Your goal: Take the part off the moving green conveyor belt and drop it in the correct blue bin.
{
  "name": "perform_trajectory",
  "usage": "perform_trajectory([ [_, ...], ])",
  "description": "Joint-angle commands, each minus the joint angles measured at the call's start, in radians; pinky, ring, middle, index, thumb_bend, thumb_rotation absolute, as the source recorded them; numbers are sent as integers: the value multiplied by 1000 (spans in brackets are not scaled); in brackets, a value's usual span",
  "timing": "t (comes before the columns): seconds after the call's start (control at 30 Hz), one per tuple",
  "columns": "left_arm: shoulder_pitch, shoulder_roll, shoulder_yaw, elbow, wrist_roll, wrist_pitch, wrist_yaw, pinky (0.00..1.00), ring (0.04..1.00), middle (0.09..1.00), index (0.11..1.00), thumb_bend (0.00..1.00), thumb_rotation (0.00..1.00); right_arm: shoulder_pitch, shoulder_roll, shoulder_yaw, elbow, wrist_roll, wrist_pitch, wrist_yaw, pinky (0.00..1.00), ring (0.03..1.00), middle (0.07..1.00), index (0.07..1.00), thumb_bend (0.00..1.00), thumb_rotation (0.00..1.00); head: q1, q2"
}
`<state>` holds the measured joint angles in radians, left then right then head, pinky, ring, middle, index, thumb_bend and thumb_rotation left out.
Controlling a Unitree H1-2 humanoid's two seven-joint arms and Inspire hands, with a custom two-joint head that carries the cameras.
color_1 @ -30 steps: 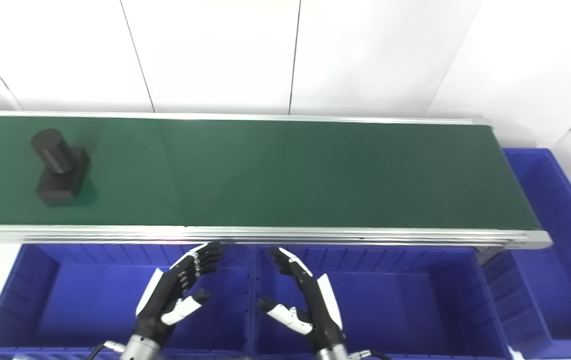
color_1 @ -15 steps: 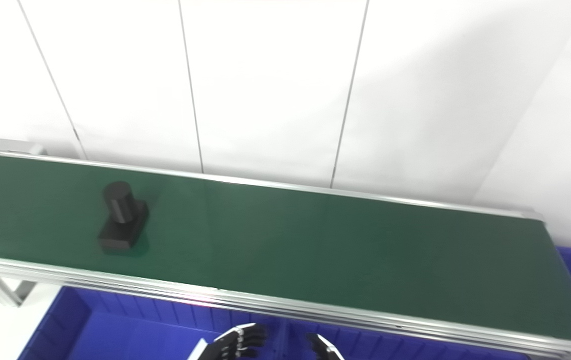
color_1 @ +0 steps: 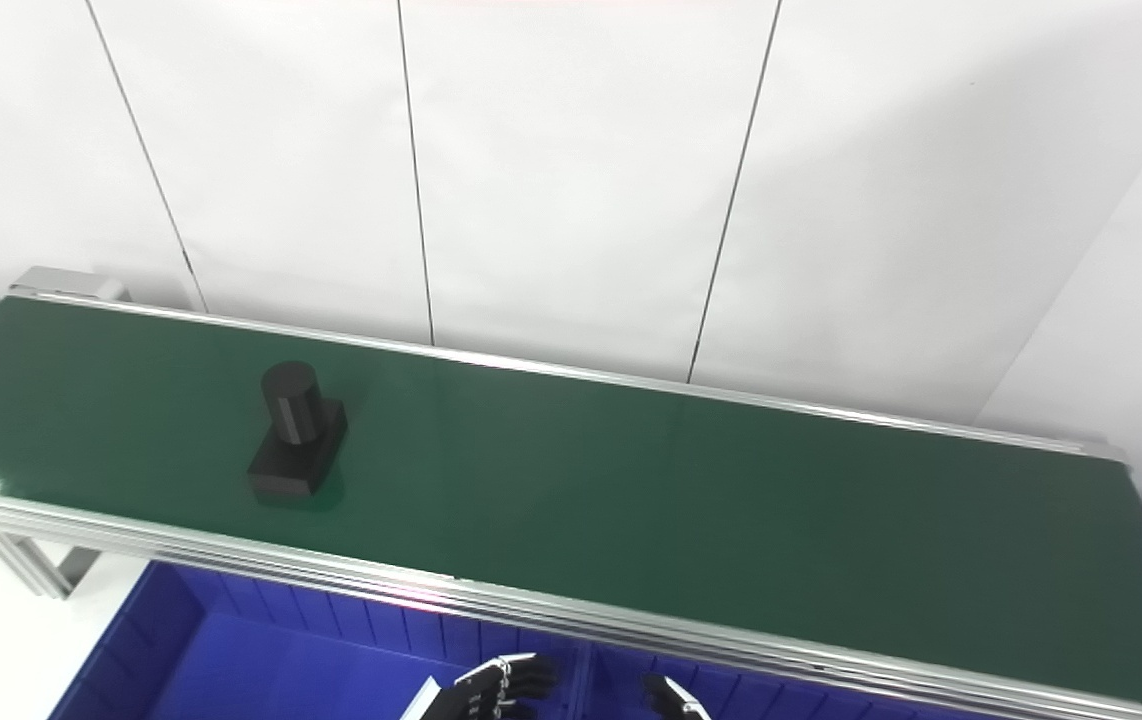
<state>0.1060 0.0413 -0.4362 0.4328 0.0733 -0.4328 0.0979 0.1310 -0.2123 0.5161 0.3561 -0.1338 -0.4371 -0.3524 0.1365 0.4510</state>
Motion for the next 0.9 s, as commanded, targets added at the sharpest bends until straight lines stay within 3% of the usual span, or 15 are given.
perform_trajectory([
  [0.0, -19, -2, -4, -12, -4, -37, 10, 724, 782, 782, 766, 964, 651, -12, 3, -1, -12, 9, -33, -5, 772, 835, 851, 828, 778, 802, -2, -2],
  [0.3, -34, -4, -13, 8, 1, -37, 25, 713, 777, 777, 762, 976, 654, -13, -8, -5, -45, 23, -33, 17, 785, 833, 844, 825, 815, 805, -1, -20],
  [0.43, -44, -7, -16, 18, -4, -37, 23, 704, 770, 776, 760, 956, 638, 25, -14, -43, -214, 74, -33, 67, 774, 818, 830, 820, 856, 803, -10, -21],
  [0.47, -45, -7, -16, 19, -5, -37, 22, 705, 772, 777, 760, 960, 640, 35, -10, -57, -249, 93, -33, 89, 816, 836, 835, 828, 865, 803, -10, -21],
  [0.63, -55, -9, -21, 33, 1, -37, 29, 692, 770, 781, 761, 969, 645, 41, -8, -118, -436, 88, -33, 142, 789, 828, 834, 834, 863, 814, -15, -22],
  [0.87, -68, -4, -33, 47, 11, -37, 47, 681, 764, 779, 760, 968, 642, -8, 22, -189, -524, 107, -33, 220, 741, 808, 837, 830, 908, 796, -21, -29],
])
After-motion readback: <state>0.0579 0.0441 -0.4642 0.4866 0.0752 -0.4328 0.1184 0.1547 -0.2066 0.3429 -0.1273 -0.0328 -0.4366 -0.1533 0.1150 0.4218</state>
